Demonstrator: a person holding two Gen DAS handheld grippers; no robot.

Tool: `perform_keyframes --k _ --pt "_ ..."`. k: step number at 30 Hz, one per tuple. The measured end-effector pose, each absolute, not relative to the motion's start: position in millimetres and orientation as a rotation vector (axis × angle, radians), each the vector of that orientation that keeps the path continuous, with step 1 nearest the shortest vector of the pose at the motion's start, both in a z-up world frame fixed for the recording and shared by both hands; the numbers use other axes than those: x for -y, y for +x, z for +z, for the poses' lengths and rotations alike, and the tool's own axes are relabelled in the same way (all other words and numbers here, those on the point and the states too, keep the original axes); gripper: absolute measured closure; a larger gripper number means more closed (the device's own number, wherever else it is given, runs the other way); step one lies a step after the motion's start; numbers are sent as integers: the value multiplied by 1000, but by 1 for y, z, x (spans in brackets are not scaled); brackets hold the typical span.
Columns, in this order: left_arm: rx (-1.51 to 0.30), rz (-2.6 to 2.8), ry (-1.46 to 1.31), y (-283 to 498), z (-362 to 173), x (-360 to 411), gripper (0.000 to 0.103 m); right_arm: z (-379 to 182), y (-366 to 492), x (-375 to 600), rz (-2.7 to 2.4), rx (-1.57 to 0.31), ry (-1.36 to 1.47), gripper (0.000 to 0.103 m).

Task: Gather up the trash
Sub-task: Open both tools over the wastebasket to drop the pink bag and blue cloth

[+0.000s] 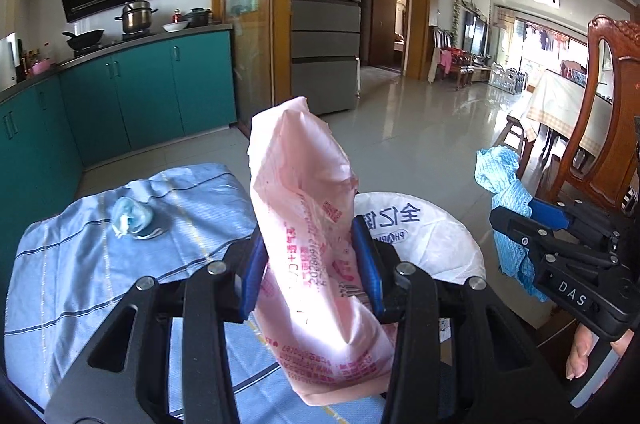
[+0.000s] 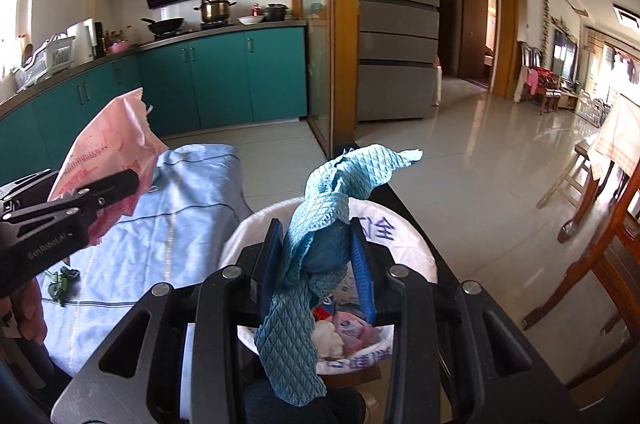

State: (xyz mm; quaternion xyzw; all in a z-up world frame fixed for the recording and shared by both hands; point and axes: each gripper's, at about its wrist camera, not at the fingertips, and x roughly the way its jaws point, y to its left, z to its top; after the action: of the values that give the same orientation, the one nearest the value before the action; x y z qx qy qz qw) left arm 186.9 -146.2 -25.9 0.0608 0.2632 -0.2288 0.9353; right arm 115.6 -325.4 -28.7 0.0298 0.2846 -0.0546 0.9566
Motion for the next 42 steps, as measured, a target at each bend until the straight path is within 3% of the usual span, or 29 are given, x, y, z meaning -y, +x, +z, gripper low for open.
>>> perform_keyframes --k 25,30,42 --pt "-747 -553 208 251 -118 254 60 -78 143 368 -169 -692 131 69" --pt "-755 -568 198 253 -128 256 33 -84 149 368 -168 -714 134 69" --pt "-716 -475 181 253 -112 220 28 -94 169 360 -146 -740 103 69"
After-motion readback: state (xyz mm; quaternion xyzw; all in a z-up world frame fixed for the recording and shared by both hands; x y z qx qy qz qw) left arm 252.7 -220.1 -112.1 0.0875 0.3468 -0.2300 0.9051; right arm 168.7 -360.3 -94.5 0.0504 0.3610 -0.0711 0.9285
